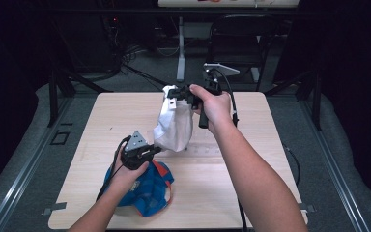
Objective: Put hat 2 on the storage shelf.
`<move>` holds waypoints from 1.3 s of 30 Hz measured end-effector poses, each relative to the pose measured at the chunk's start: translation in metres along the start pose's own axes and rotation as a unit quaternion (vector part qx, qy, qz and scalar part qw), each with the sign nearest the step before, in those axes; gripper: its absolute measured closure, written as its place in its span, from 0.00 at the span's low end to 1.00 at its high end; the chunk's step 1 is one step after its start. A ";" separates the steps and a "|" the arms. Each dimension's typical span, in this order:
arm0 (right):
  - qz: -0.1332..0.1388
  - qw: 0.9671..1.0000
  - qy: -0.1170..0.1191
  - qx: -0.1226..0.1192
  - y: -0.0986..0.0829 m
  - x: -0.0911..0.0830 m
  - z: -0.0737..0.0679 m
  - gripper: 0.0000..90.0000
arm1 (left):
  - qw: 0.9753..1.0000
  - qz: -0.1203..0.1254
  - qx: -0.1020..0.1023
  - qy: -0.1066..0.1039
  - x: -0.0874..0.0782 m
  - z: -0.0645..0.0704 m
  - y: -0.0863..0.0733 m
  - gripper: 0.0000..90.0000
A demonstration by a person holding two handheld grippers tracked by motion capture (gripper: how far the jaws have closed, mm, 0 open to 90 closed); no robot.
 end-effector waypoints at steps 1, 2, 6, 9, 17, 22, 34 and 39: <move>-0.002 1.000 0.000 -0.001 -0.001 0.001 0.000 0.92 | 1.000 0.002 -0.003 -0.001 0.000 0.000 -0.001 0.93; -0.002 1.000 0.001 -0.001 -0.001 0.002 0.000 0.92 | 1.000 0.002 -0.005 0.004 0.001 0.000 -0.002 0.93; -0.002 1.000 -0.007 -0.005 -0.003 0.006 0.005 0.92 | 1.000 -0.012 -0.003 0.024 0.001 0.001 -0.005 0.94; 0.002 1.000 -0.017 -0.004 -0.003 0.005 0.011 0.92 | 0.999 -0.006 -0.018 0.037 0.002 0.001 -0.007 0.94; -0.001 0.998 -0.062 -0.027 -0.008 -0.002 0.028 0.87 | 0.998 -0.009 -0.032 0.050 0.005 0.004 -0.013 0.94; 0.007 0.995 -0.084 -0.056 -0.011 -0.013 0.032 0.75 | 0.998 -0.020 -0.034 0.050 0.004 0.001 -0.014 0.94; 0.032 0.990 -0.091 -0.105 -0.037 -0.057 0.050 0.66 | 0.998 -0.031 -0.033 0.045 0.009 -0.001 -0.027 0.94; 0.048 0.989 -0.098 -0.103 -0.052 -0.075 0.077 0.66 | 0.998 -0.029 -0.037 0.048 0.012 -0.001 -0.029 0.94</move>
Point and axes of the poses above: each handheld gripper's, and its own axes: x roughly forward along the jaws, y roughly out of its top, z roughly to its right, the point moved 10 cm from there along x, roughly forward along the jaws, and after that the axes turned 5 degrees about -z, right-handed, at the moved point
